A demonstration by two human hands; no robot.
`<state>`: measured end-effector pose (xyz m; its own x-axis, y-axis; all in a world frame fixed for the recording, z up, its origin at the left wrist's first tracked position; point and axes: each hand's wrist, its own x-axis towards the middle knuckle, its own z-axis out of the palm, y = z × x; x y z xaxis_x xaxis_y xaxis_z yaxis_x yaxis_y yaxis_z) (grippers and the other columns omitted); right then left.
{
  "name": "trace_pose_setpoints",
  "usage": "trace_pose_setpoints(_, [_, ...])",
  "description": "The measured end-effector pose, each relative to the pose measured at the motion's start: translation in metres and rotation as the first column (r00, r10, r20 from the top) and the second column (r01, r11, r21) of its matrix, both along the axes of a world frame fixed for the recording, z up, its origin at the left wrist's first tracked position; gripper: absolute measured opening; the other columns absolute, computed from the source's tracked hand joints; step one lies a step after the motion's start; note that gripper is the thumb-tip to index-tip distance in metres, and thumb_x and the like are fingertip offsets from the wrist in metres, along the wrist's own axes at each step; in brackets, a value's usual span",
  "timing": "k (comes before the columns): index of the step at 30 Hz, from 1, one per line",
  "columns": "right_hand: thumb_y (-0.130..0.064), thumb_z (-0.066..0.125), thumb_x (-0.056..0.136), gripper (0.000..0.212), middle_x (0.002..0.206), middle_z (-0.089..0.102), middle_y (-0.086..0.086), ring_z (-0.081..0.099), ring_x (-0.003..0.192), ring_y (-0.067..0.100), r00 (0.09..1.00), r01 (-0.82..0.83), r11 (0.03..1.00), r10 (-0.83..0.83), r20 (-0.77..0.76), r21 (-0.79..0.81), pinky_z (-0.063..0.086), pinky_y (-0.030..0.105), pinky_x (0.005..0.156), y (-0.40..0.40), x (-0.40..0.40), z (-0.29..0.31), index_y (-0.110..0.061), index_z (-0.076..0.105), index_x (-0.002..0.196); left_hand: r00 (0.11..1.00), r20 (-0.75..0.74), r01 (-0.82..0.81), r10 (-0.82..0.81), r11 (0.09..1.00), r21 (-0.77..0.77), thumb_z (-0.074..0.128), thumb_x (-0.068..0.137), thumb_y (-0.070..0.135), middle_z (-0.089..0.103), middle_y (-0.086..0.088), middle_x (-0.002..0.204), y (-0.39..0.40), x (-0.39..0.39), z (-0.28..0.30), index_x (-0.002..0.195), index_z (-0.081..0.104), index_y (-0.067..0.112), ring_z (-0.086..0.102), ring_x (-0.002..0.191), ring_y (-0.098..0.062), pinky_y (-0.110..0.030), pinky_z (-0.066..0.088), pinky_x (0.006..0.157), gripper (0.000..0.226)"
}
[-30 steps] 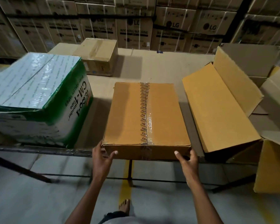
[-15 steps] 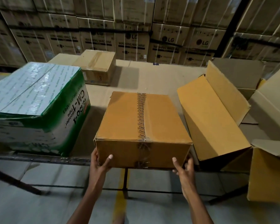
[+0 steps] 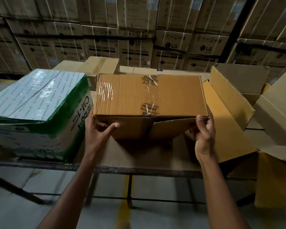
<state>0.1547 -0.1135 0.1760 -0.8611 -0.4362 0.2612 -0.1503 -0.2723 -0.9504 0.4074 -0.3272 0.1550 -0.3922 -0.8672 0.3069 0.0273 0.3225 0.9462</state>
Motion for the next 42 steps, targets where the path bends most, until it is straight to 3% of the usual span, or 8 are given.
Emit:
trace_pose_setpoints(4, [-0.047,0.079,0.085,0.081,0.151,0.056,-0.003,0.053,0.138,0.022,0.993,0.021,0.998,-0.014,-0.118,0.058,0.052,0.046,0.108,-0.012,-0.008,0.016,-0.037,0.041,0.156,0.998,0.01,-0.065,0.067,0.991,-0.118,0.088,0.074,0.037,0.047,-0.001,0.134,-0.014,-0.007,0.022,0.131,0.05,0.038,0.054,0.122,-0.014,-0.041,0.055,0.102,0.068])
trace_pose_setpoints(8, [-0.074,0.079,0.073,0.093,0.148,0.058,-0.006,0.052,0.139,0.018,0.968,0.142,0.975,-0.102,-0.23,0.168,0.051,0.051,0.109,-0.025,-0.02,0.016,-0.038,0.045,0.152,0.954,0.048,-0.276,0.295,0.93,-0.243,0.085,0.08,0.021,0.051,-0.006,0.123,-0.021,-0.019,0.029,0.135,0.057,0.007,0.045,0.103,0.005,-0.004,0.046,0.088,0.064])
trace_pose_setpoints(13, [-0.078,0.077,0.068,0.103,0.144,0.054,-0.003,0.052,0.129,0.024,0.952,0.19,0.95,-0.117,-0.282,0.246,0.056,0.05,0.1,-0.031,-0.028,-0.009,-0.034,0.041,0.153,0.947,0.105,-0.28,0.303,0.941,-0.19,0.085,0.076,0.041,0.05,-0.002,0.133,-0.033,-0.024,0.008,0.143,0.052,0.019,0.046,0.12,-0.014,-0.039,0.05,0.097,0.078])
trace_pose_setpoints(19, [-0.053,0.088,0.07,0.097,0.15,0.052,-0.005,0.049,0.138,0.019,1.0,0.014,0.94,-0.021,0.017,0.341,0.048,0.057,0.11,-0.029,-0.014,-0.075,-0.037,0.04,0.153,0.992,0.111,-0.086,0.062,0.97,0.227,0.082,0.063,0.071,0.051,0.006,0.147,-0.022,-0.018,-0.061,0.15,0.038,0.044,0.053,0.132,-0.021,-0.06,0.052,0.1,0.101])
trace_pose_setpoints(25, [-0.041,0.085,0.067,0.101,0.154,0.05,0.0,0.046,0.145,0.027,0.979,-0.067,0.893,-0.026,0.201,0.445,0.038,0.06,0.117,-0.024,0.0,-0.125,-0.035,0.035,0.154,0.986,0.165,-0.033,-0.037,0.917,0.398,0.086,0.068,0.053,0.053,0.01,0.137,-0.001,-0.02,-0.095,0.152,0.025,0.047,0.055,0.128,-0.028,-0.06,0.051,0.101,0.103])
trace_pose_setpoints(32, [-0.054,0.079,0.082,0.096,0.161,0.04,0.006,0.039,0.148,0.028,0.985,0.095,0.864,-0.155,0.08,0.495,0.038,0.047,0.117,-0.034,-0.008,-0.108,-0.025,0.031,0.161,0.983,0.17,-0.125,0.073,0.938,0.324,0.082,0.071,0.053,0.055,0.004,0.137,-0.016,-0.03,-0.083,0.147,0.04,0.033,0.058,0.118,-0.022,-0.053,0.054,0.097,0.09])
trace_pose_setpoints(36, [-0.081,0.069,0.076,0.094,0.148,0.058,0.002,0.055,0.134,0.022,0.979,0.2,0.821,-0.185,-0.083,0.534,0.05,0.051,0.109,-0.04,-0.026,-0.108,-0.033,0.046,0.153,0.954,0.263,-0.206,0.141,0.949,0.238,0.077,0.072,0.068,0.05,0.002,0.134,-0.028,-0.035,-0.081,0.145,0.042,0.036,0.053,0.12,-0.023,-0.053,0.051,0.097,0.087])
trace_pose_setpoints(42, [-0.042,0.076,0.091,0.073,0.146,0.06,0.011,0.058,0.131,0.032,0.981,0.187,0.744,-0.17,-0.088,0.642,0.048,0.043,0.109,-0.055,-0.034,-0.101,-0.019,0.048,0.155,0.904,0.427,-0.148,0.013,0.947,0.285,0.079,0.075,0.053,0.055,-0.003,0.132,-0.049,-0.045,-0.095,0.144,0.042,0.028,0.056,0.121,-0.029,-0.062,0.049,0.1,0.083])
